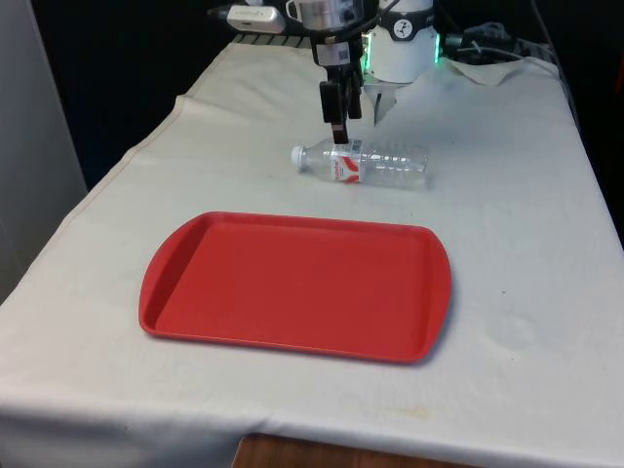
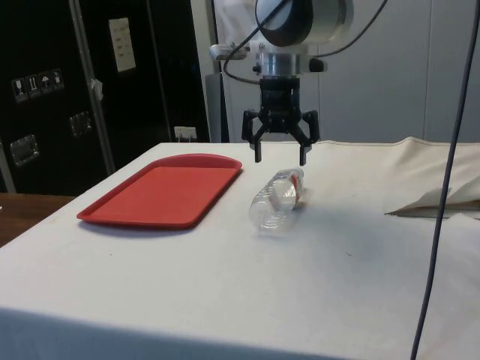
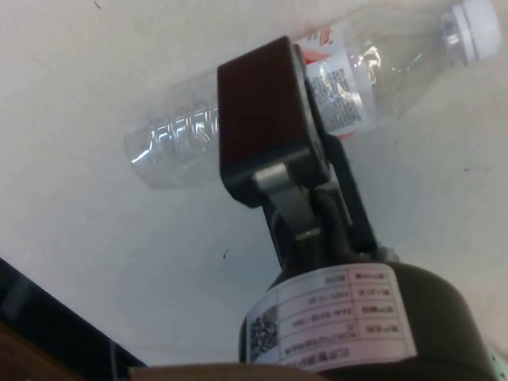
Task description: Place the bottle upright on the tray.
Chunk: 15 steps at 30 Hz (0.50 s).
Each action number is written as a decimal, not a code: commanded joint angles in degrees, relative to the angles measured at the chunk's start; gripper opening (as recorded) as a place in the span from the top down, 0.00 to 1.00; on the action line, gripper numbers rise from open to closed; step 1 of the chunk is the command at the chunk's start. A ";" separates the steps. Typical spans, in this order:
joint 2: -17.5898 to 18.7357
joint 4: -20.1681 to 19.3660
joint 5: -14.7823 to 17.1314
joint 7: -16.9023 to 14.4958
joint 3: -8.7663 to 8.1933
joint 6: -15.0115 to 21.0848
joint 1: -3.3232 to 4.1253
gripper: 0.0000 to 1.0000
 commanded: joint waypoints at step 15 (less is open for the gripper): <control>-0.69 -0.46 10.37 -11.29 0.40 -0.80 -0.17 0.00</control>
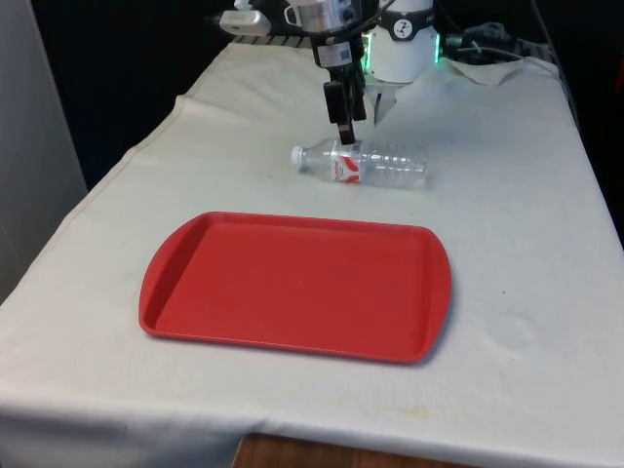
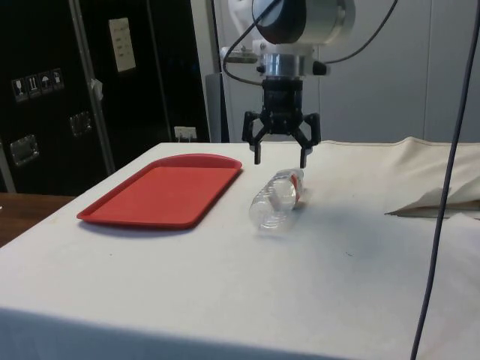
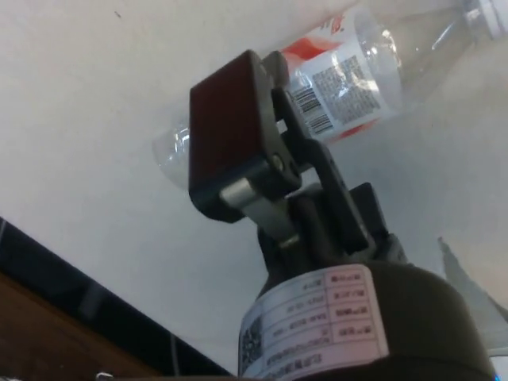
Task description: Place the bottle upright on the tray.
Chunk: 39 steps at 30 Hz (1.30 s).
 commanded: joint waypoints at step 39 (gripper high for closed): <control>6.25 3.27 13.24 -22.35 -0.23 -4.93 -0.23 0.00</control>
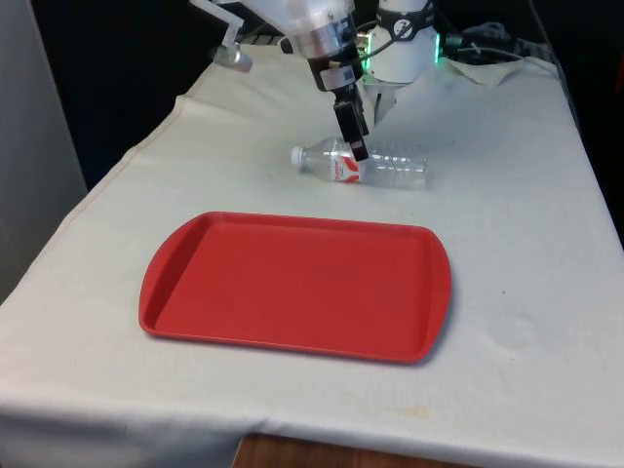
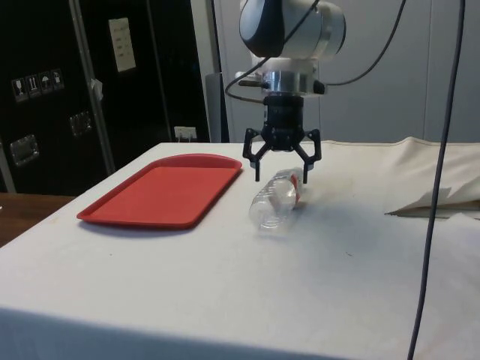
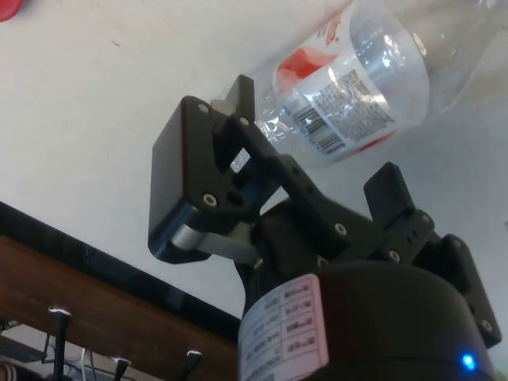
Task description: Place the bottle upright on the tray.
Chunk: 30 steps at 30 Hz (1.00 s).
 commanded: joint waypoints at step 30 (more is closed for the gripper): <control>3.72 1.55 7.68 1.09 -0.34 -1.72 -0.40 0.00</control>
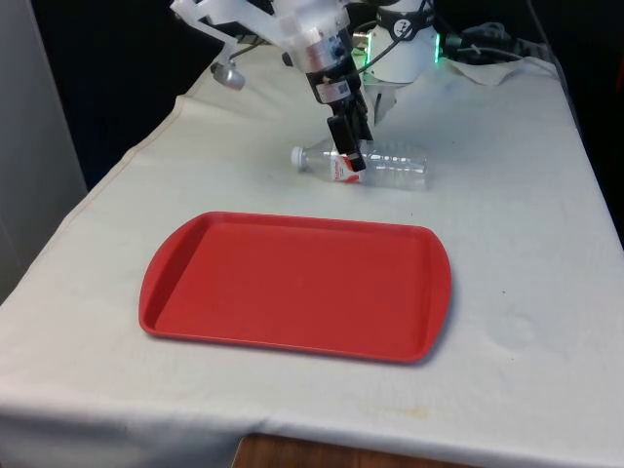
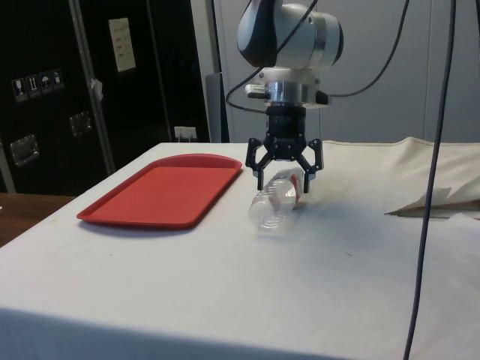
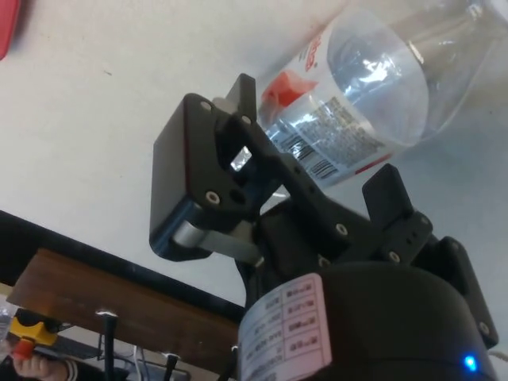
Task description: Place the bottle upright on the tray.
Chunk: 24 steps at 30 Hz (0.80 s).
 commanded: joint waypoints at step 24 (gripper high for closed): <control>2.12 2.75 8.54 -6.07 -2.12 -8.77 -1.43 0.00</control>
